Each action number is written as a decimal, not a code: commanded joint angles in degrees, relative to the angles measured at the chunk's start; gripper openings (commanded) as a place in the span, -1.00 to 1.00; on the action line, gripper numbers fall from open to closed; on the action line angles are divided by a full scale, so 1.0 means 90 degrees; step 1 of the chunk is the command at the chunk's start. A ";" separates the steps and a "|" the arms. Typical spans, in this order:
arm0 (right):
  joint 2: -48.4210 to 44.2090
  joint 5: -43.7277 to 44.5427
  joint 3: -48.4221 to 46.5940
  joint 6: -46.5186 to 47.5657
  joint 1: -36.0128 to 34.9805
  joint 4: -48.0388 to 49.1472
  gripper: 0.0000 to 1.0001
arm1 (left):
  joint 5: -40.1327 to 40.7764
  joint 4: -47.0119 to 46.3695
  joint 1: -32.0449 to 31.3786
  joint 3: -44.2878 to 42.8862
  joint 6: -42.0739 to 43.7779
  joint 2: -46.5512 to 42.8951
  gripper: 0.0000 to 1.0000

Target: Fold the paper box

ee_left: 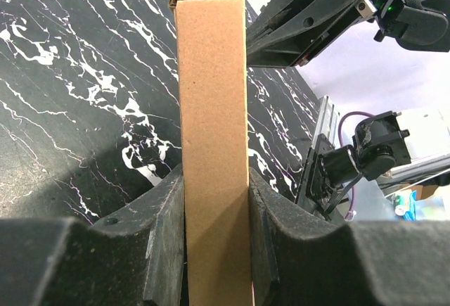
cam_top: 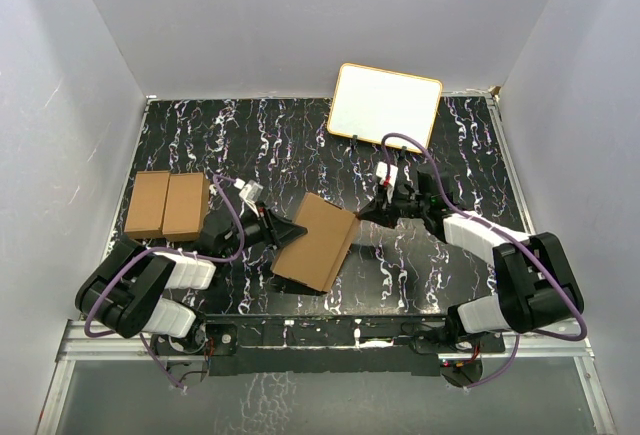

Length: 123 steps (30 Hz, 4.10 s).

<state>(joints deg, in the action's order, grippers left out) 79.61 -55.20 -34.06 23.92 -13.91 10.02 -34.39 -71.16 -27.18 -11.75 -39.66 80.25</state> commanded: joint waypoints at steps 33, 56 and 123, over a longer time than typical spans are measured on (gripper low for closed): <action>-0.0389 0.0817 0.0123 0.1620 -0.0723 -0.0181 -0.85 | 0.0483 -0.0717 0.0073 0.0162 0.0314 -0.0132 -1.00; -0.0358 0.1173 -0.0033 0.1614 -0.0952 -0.0342 -0.84 | -0.0014 -0.1015 0.0071 0.0003 0.0283 0.0099 -1.00; -0.0358 0.1906 -0.0857 0.0425 -0.1083 -0.0882 -0.85 | -0.0612 0.4456 0.0139 -0.2176 0.2440 -0.0313 -1.00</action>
<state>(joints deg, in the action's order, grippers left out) 76.64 -33.32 -38.85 29.36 -22.79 -1.78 -40.93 -35.64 -25.98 -29.65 -21.74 77.10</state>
